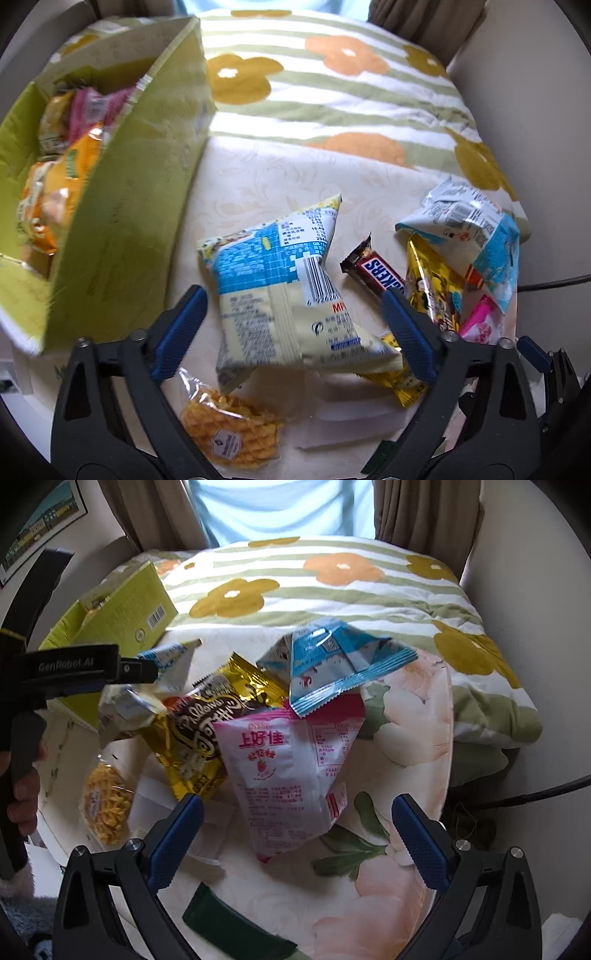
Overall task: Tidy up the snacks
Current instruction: 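Grasp the blue-white snack bag with the left tool while the right tool grasps the pink strawberry bag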
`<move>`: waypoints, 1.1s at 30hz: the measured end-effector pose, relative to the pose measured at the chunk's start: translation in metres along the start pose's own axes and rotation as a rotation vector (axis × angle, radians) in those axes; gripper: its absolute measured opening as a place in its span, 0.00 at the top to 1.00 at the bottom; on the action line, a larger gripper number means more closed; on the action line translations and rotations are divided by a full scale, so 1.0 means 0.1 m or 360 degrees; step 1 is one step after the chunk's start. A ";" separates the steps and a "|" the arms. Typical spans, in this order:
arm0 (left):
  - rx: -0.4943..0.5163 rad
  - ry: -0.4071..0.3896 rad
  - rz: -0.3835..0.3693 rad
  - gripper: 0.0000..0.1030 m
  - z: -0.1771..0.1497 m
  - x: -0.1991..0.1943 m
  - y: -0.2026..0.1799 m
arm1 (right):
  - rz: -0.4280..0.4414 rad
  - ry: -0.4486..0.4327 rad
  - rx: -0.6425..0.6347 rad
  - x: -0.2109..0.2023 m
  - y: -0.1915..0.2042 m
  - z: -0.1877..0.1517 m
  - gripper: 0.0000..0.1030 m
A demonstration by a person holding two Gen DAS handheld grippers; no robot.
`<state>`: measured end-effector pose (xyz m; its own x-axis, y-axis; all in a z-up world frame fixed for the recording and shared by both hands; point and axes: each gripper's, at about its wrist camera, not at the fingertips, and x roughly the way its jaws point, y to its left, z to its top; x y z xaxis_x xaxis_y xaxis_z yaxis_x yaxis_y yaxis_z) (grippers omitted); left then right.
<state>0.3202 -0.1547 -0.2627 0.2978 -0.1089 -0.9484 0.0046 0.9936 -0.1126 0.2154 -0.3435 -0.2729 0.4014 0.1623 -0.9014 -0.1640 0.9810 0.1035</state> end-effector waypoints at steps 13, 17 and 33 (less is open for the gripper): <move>0.0040 0.0132 0.0022 0.44 0.04 0.29 0.08 | -0.0008 0.0098 -0.0091 0.31 -0.01 0.08 0.02; 0.0064 0.0122 0.0020 0.47 0.05 0.27 0.07 | -0.0005 0.0110 -0.0101 0.35 0.03 0.07 0.02; 0.0153 0.0008 0.0041 0.48 -0.01 0.00 0.01 | 0.0014 0.0126 -0.0116 0.50 0.05 0.00 0.40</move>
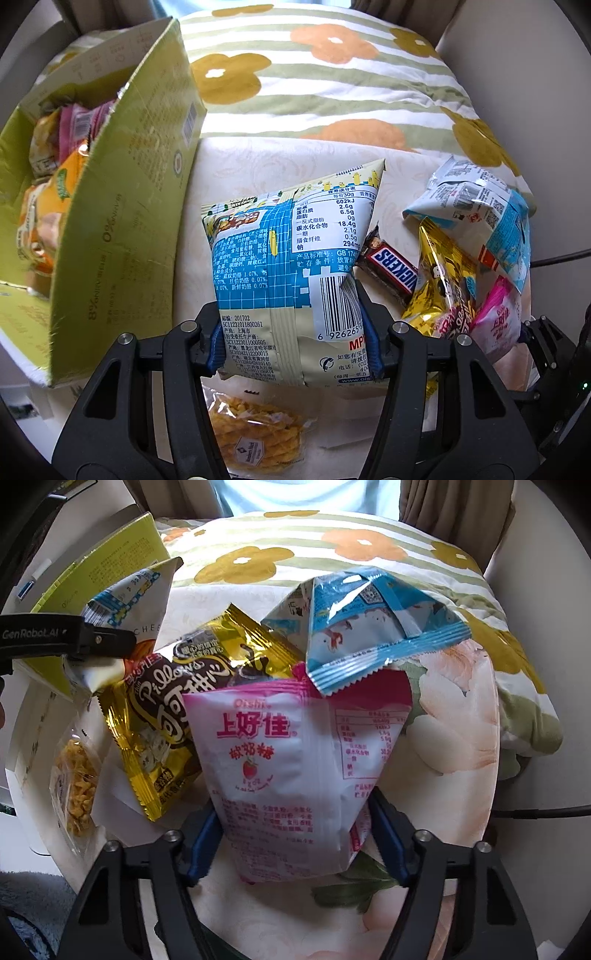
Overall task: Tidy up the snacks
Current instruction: 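Grasp the blue-white snack bag with the left tool while the right tool grasps the pink strawberry bag, then carry both bags over the box and release them inside with both tools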
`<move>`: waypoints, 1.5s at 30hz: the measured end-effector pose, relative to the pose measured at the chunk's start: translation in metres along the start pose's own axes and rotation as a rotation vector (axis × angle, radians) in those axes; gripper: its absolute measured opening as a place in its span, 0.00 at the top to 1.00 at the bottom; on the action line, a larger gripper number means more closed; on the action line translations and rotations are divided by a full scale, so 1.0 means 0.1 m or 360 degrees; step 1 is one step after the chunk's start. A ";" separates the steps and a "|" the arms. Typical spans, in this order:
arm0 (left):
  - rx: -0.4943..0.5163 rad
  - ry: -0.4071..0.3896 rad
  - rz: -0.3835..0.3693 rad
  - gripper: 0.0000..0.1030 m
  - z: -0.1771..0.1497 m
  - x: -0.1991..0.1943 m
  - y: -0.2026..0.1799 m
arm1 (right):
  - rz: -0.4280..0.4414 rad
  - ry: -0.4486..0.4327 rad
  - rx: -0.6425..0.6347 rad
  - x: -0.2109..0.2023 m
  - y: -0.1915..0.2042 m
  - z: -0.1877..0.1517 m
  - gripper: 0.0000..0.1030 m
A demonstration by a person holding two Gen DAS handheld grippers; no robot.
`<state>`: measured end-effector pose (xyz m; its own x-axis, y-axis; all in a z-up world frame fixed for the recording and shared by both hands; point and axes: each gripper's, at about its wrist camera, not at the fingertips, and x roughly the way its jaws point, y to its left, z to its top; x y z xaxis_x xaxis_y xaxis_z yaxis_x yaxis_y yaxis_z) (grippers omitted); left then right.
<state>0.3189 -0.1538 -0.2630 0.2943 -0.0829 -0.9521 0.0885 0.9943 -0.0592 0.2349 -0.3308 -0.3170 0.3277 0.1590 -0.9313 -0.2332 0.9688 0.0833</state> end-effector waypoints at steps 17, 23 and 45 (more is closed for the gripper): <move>-0.0008 -0.0234 0.0011 0.48 -0.25 -0.69 -0.04 | -0.0008 -0.0142 0.0036 -0.54 0.11 -0.25 0.55; -0.0049 -0.0340 0.0020 0.48 -0.31 -1.09 0.04 | -0.0007 -0.0238 0.0045 -0.89 0.18 -0.26 0.55; -0.0175 -0.0619 0.0049 0.48 0.10 -1.85 1.92 | 0.0060 -0.0567 -0.0130 -1.52 1.50 0.96 0.55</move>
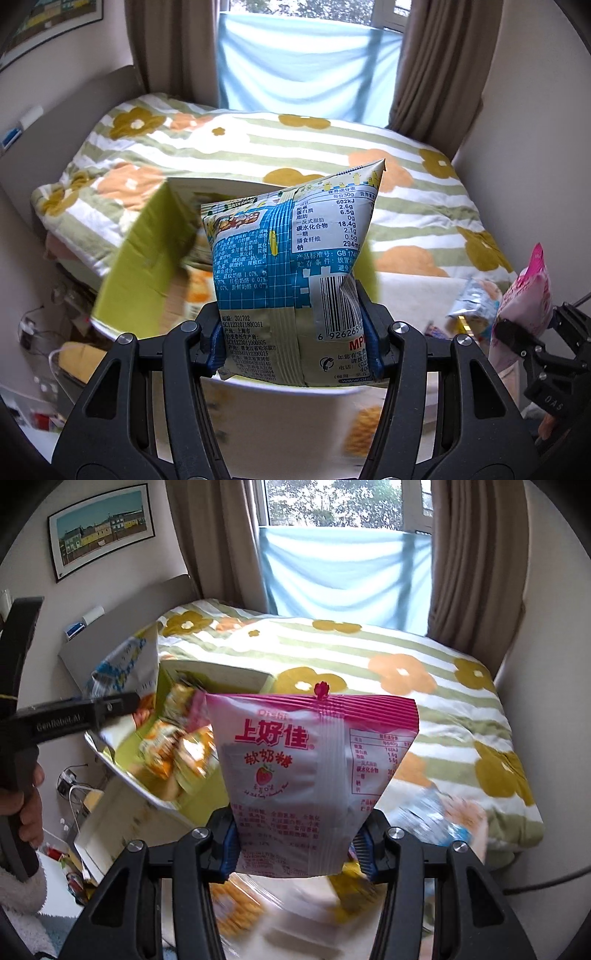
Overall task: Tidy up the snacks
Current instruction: 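Carry both bags over the box and release them inside with both tools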
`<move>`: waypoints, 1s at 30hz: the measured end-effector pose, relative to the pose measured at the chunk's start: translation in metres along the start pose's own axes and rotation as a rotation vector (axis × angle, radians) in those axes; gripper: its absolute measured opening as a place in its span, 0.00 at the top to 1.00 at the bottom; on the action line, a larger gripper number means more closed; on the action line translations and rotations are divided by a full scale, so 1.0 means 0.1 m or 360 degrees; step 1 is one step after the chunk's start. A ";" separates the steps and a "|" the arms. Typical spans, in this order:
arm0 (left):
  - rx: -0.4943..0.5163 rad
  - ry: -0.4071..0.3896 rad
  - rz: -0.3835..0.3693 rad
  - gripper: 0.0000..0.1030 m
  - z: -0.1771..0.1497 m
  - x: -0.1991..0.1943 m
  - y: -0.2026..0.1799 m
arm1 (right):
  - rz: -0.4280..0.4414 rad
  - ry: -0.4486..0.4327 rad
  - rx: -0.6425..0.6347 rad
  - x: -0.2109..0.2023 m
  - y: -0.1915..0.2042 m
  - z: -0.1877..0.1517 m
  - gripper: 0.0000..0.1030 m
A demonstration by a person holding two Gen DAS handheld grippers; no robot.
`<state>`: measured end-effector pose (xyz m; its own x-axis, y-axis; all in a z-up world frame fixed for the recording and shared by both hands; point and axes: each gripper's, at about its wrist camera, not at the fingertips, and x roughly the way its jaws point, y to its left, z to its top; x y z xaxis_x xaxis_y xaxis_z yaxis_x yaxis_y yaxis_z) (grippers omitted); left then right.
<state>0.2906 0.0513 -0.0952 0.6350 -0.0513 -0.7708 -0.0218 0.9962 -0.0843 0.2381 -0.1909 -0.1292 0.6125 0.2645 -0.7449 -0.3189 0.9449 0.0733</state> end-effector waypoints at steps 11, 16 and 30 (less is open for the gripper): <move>0.0050 0.0116 -0.0009 0.48 0.19 0.49 1.16 | 0.0070 0.0012 -0.0011 0.70 1.16 0.58 0.55; 0.0103 0.0225 -0.0060 0.48 0.16 0.81 1.39 | 0.0100 0.0075 0.0111 1.06 1.38 0.69 0.55; 0.0239 0.0250 -0.0073 0.01 -0.04 1.02 1.36 | 0.0118 0.0237 0.0241 1.49 1.49 0.63 0.55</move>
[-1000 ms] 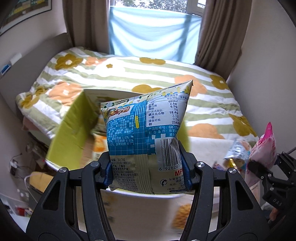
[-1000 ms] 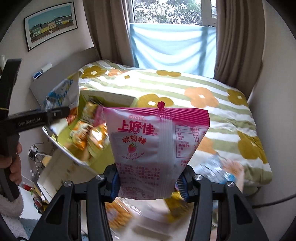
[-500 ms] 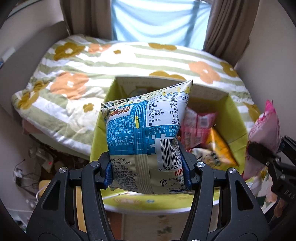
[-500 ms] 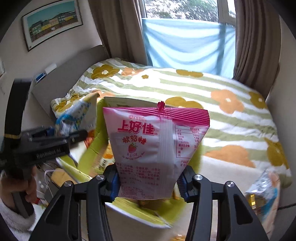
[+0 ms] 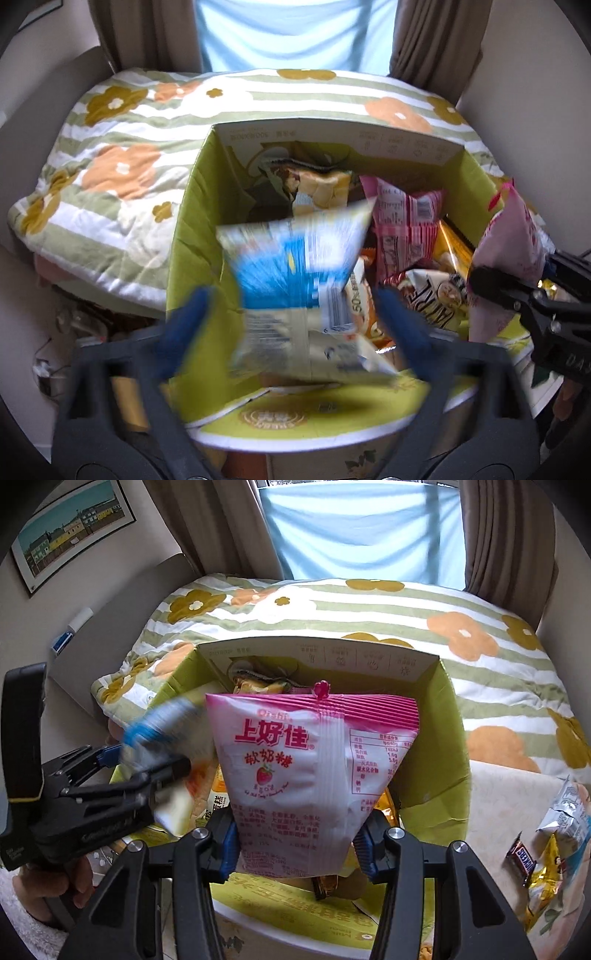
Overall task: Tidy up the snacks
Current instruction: 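Carry both bags over the box and release them inside with both tools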
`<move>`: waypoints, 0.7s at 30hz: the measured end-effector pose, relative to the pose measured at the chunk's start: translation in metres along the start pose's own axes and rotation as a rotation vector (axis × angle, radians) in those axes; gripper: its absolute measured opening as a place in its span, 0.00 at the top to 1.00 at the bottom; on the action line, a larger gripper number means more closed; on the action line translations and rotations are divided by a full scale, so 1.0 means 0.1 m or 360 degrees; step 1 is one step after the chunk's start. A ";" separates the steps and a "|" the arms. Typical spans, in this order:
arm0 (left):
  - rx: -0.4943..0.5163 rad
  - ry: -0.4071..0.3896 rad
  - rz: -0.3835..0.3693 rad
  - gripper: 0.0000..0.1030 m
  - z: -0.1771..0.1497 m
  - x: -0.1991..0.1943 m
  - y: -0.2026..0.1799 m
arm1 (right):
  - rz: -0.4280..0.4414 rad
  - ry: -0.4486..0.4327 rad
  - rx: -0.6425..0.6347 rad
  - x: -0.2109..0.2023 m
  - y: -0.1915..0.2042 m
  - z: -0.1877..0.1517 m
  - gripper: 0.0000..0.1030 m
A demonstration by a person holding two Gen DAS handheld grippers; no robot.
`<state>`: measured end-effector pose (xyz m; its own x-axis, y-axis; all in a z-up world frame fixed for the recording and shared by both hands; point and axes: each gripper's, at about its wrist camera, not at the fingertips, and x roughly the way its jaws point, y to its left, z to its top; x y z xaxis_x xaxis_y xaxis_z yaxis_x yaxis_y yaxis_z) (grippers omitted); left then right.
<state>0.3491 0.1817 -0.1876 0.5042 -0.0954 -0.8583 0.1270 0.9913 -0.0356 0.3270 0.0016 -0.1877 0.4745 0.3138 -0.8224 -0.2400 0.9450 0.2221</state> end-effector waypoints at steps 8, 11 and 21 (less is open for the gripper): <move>0.0014 -0.0009 0.0013 0.01 -0.21 -0.16 0.05 | 0.0012 0.0015 0.0024 0.00 -0.07 -0.04 0.55; 0.0002 -0.0011 0.0019 0.01 -0.24 -0.21 0.06 | 0.0031 0.0032 -0.0018 0.02 -0.02 -0.04 0.55; -0.0010 -0.0025 0.0031 0.01 -0.32 -0.36 0.12 | 0.0180 0.0065 0.0017 0.15 0.04 -0.07 0.10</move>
<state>0.3056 0.2002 -0.1738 0.5199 -0.0772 -0.8507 0.1115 0.9935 -0.0220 0.3268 0.0099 -0.2031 0.4098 0.4146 -0.8125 -0.2806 0.9048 0.3202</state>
